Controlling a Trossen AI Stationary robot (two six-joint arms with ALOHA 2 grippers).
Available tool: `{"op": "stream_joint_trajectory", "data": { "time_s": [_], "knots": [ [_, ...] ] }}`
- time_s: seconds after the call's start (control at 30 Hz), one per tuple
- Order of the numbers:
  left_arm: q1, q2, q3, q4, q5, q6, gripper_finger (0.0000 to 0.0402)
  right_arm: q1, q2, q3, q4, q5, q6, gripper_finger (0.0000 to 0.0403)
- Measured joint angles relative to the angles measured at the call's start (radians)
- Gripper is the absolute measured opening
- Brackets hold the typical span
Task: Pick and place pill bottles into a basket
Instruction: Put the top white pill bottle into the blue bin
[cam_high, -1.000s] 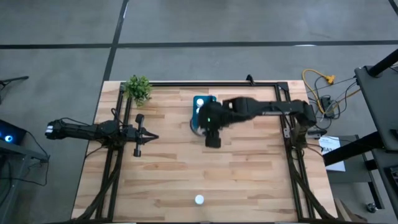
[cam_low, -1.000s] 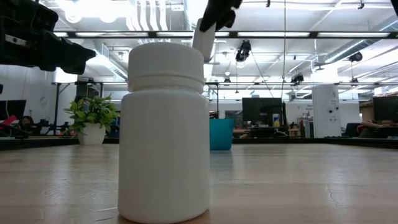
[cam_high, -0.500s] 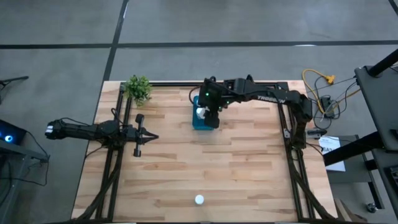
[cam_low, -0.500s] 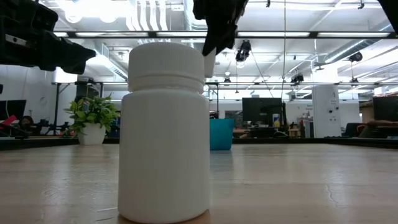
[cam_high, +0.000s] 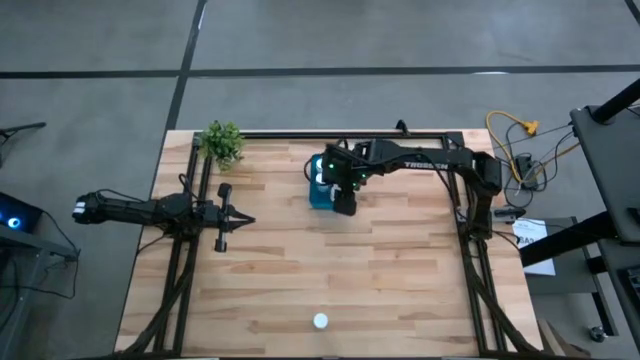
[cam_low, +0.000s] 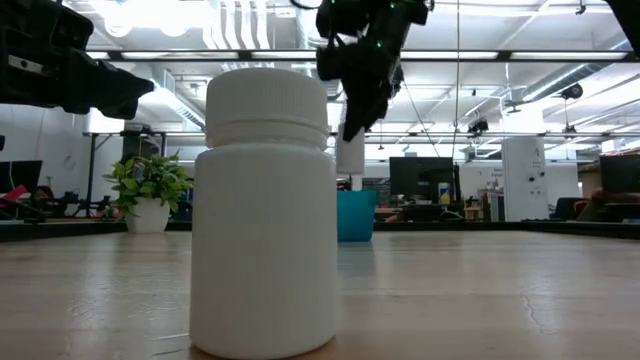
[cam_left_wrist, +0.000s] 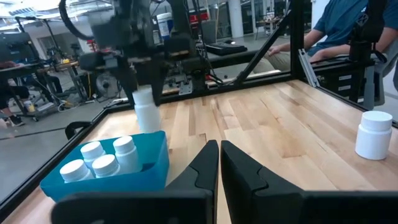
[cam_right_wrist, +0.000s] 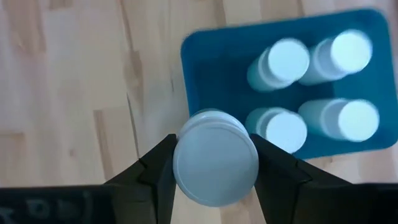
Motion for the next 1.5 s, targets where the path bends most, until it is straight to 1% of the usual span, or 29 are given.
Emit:
{"op": "stream_joint_trajectory", "data": {
  "time_s": [0.23, 0.8, 1.4, 1.5],
  "knots": [
    [0.0, 0.0, 0.0, 0.0, 0.0, 0.0, 0.0001, -0.018, 0.0, -0.055, 0.066, -0.043, -0.003, 0.0155],
    [0.0, 0.0, 0.0, 0.0, 0.0, -0.001, 0.0001, -0.035, 0.0, -0.063, 0.093, -0.048, -0.022, 0.0155],
    [0.0, 0.0, -0.001, -0.001, 0.0, -0.025, 0.0001, -0.067, -0.001, -0.181, 0.191, -0.076, -0.018, 0.0155],
    [0.0, 0.0, -0.001, 0.0, 0.0, -0.025, 0.0001, -0.074, -0.001, -0.207, 0.216, -0.101, -0.018, 0.0155]
  ]
}}
